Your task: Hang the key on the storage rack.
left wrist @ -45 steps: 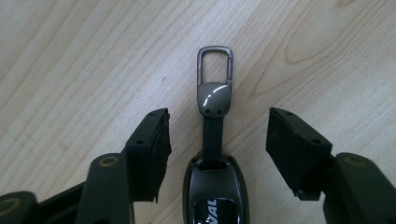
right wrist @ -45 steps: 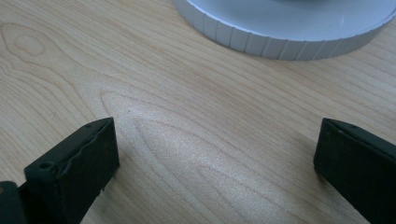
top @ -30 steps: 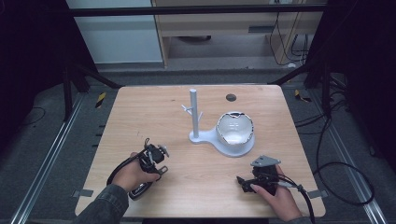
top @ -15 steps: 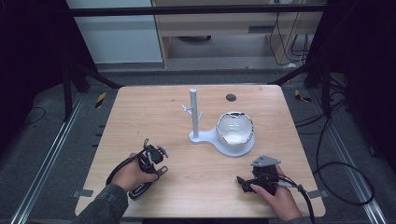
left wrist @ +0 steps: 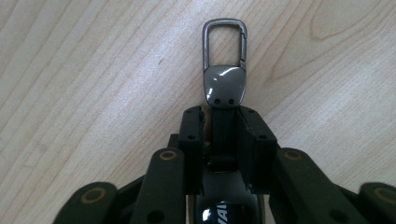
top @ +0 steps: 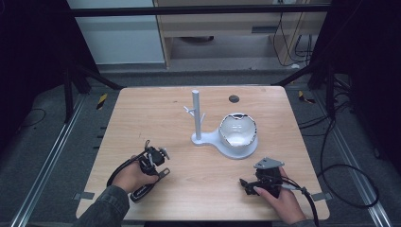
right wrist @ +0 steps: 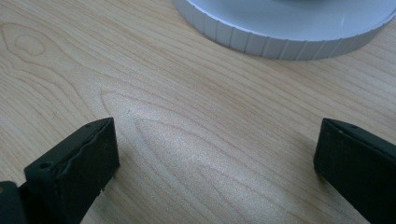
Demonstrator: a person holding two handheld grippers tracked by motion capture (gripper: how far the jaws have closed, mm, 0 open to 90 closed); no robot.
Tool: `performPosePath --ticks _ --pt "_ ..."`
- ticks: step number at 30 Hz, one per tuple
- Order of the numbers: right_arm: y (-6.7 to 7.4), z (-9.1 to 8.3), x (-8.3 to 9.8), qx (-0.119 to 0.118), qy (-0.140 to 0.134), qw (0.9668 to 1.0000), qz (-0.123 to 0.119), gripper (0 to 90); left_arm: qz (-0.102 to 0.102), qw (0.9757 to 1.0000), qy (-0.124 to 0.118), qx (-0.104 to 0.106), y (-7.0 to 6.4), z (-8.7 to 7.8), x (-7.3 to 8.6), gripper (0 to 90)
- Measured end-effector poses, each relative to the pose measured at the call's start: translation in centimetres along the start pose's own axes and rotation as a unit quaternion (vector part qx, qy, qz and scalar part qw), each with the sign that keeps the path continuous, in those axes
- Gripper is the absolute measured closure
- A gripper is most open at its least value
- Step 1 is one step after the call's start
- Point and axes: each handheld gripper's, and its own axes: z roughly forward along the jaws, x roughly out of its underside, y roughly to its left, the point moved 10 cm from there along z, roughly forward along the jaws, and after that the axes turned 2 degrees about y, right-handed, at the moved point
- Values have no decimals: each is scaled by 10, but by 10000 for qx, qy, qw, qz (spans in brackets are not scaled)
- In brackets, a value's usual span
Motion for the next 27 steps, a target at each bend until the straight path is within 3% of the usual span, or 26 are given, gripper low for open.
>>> performPosePath --ticks 19,27 --pt "0 0 0 0 0 10000 -3 5 150 9999 26 13 -3 1 2 790" --pt "0 0 0 2 0 10000 -1 4 138 9998 -163 -5 -3 -7 4 796"
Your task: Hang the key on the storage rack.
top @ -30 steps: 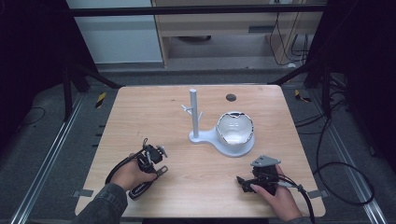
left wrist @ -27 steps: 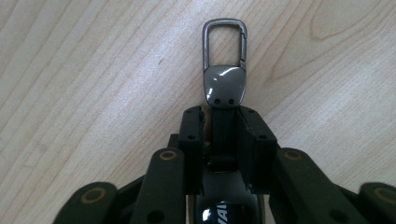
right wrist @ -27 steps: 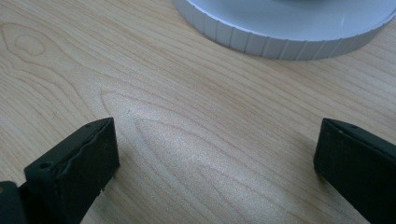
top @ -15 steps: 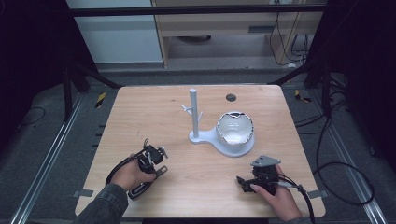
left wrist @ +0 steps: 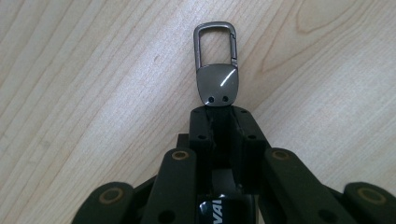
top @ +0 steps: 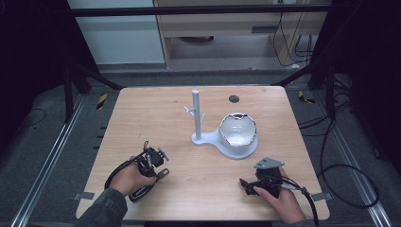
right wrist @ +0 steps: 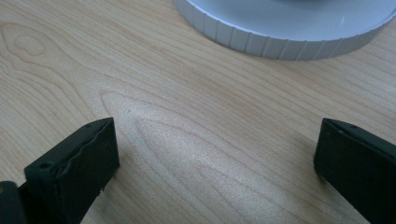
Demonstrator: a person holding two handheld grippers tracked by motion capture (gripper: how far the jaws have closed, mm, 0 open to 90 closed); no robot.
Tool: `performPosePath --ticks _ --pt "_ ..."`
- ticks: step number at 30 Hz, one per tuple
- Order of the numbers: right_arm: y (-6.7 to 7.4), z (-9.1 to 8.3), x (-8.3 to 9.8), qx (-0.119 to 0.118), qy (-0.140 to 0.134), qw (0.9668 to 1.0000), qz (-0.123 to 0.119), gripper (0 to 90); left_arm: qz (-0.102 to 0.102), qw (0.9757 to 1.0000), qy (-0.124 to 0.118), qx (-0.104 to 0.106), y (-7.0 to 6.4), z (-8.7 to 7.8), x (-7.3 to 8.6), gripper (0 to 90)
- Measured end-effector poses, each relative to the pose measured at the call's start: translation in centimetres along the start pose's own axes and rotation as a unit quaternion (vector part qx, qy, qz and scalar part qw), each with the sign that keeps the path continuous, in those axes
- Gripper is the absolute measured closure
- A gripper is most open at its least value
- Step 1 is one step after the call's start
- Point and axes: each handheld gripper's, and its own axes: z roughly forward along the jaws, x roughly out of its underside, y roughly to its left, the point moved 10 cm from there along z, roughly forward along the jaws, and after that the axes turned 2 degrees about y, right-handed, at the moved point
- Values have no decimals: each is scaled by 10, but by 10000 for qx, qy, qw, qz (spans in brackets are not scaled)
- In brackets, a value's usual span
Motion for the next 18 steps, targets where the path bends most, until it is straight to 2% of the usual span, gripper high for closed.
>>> performPosePath --ticks 7,8,12,18 --pt "0 0 0 0 0 10000 0 4 -33 9995 -297 -77 0 -13 6 798" --pt "0 0 0 -1 0 10000 3 4 -73 9990 -441 -82 -2 -18 7 799" --pt "0 0 0 7 3 10000 -5 4 -95 9980 -623 -100 -4 -27 9 799" --pt "0 0 0 8 3 10000 -6 5 -75 9947 -981 -284 -8 -48 20 801"
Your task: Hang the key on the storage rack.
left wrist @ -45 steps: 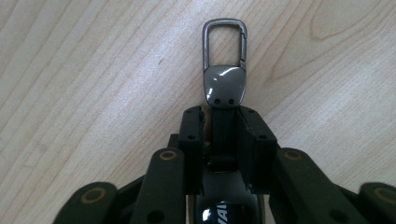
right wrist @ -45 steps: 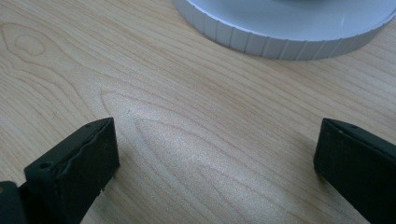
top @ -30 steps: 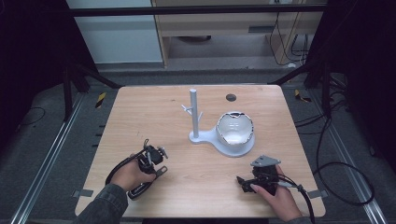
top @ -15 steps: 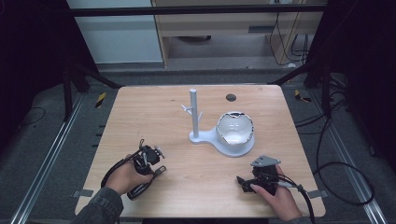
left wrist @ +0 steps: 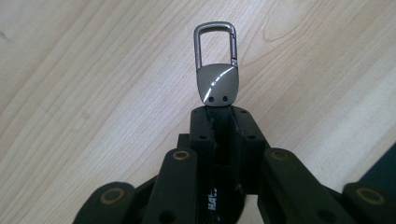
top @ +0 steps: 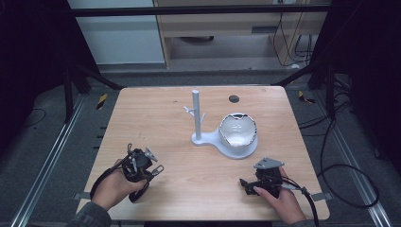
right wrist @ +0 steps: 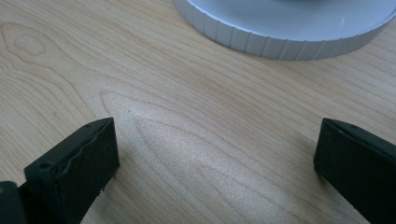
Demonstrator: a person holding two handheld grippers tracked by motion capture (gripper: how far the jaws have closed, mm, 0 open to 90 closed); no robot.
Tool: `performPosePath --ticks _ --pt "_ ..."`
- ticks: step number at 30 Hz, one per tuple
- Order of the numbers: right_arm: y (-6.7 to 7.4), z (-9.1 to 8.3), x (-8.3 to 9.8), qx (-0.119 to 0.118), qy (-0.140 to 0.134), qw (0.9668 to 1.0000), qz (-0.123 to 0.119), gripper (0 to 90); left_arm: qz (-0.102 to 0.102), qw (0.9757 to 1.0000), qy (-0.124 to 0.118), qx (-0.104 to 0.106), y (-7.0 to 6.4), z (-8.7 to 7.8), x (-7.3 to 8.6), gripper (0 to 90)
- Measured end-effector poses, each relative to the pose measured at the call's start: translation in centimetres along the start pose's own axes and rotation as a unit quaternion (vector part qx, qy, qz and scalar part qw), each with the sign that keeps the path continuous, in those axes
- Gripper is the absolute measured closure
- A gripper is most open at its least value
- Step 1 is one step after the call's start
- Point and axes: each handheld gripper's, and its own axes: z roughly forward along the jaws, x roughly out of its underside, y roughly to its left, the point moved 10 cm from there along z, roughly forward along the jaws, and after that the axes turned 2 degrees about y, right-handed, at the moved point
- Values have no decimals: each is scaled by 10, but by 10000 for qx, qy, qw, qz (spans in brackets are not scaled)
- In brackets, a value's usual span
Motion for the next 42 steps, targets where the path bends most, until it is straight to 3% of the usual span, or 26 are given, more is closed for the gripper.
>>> performPosePath --ticks 5,6,7,8,10,14,20,23,29,42 --pt "0 0 0 -10 -3 10000 6 5 -126 9983 -560 -119 0 -25 2 802" --pt "0 0 0 -10 -3 10000 6 5 -126 9983 -560 -119 0 -25 2 802" --pt "0 0 0 -6 0 10000 9 5 -170 9969 -751 -162 3 -32 1 802" --pt "0 0 0 -6 0 10000 9 5 -170 9969 -751 -162 3 -32 1 802" --pt "0 0 0 -16 -2 10000 11 5 -226 9950 -957 -174 5 -37 -2 802" --pt "0 0 0 -15 -1 10000 10 5 -370 9886 -1428 -311 9 -46 -15 802" --pt "0 0 0 -7 -2 10000 2 4 -407 9850 -1648 -314 12 -50 -33 802" --pt "0 0 0 -6 -3 10000 -2 4 -425 9844 -1681 -298 12 -50 -37 802" --pt "0 0 0 -9 -3 10000 3 4 -436 9784 -1997 -323 10 -62 -47 801" --pt "0 0 0 -8 -2 10000 5 4 -249 9740 -2226 -347 0 -74 -72 801"
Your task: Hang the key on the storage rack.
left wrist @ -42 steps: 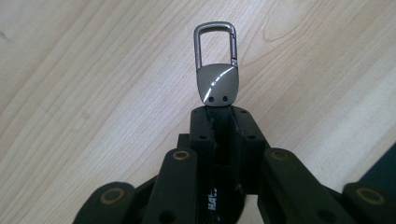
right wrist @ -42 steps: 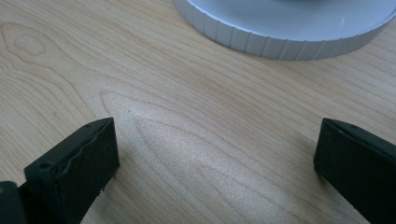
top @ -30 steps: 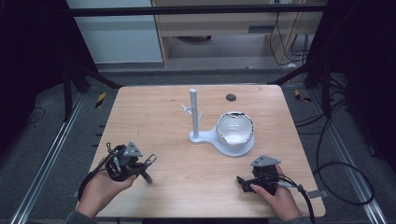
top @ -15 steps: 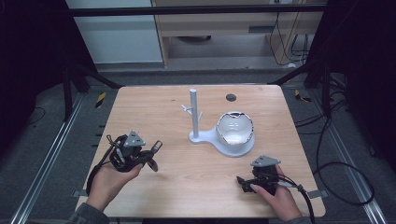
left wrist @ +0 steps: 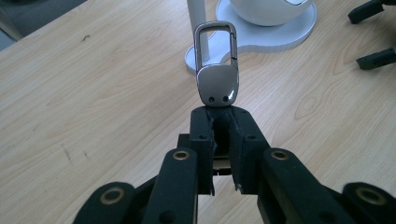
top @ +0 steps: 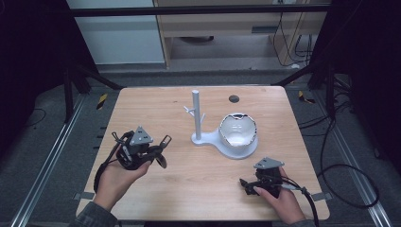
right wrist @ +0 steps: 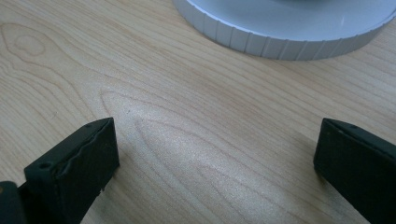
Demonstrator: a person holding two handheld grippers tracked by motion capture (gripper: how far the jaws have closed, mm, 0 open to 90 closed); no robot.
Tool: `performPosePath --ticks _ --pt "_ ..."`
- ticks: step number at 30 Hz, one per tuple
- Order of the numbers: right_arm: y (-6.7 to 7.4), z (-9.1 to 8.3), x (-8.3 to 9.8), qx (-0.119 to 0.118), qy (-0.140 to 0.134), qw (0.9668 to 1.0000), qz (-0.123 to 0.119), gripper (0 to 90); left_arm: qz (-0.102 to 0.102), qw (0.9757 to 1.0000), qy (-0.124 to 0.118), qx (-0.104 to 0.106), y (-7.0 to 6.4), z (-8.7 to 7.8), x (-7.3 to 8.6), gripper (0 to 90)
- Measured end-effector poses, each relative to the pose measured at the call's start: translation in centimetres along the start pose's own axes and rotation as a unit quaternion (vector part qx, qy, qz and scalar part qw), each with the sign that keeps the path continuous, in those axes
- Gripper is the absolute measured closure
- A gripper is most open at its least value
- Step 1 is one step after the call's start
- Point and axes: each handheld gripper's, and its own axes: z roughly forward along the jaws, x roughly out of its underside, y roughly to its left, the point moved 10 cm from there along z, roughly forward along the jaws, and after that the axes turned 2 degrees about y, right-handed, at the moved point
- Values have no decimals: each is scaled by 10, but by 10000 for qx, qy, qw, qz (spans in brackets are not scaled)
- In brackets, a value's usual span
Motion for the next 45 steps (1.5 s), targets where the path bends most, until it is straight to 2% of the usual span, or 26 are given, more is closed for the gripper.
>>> performPosePath --ticks 3,5,9,14,21,26,37,45 --pt "0 0 0 7 1 10000 -6 4 83 10000 -24 38 -4 0 -7 801" --pt "0 0 0 1 -1 10000 -2 4 103 9998 -125 79 -11 0 -16 801" --pt "0 0 0 0 0 10000 -2 4 166 9998 -102 103 -16 2 -21 801" --pt "0 0 0 0 0 10000 1 4 249 9996 -58 81 -19 5 -28 801" --pt "0 0 0 0 0 10000 -2 4 260 9996 -110 75 -22 8 -40 801" --pt "0 0 0 16 3 10000 -12 4 291 9995 -128 35 -22 7 -45 801" --pt "0 0 0 7 0 10000 -5 4 130 9997 -205 -8 -16 8 -51 801" --pt "0 0 0 7 1 10000 -4 5 110 9996 -267 -75 -12 5 -58 801"
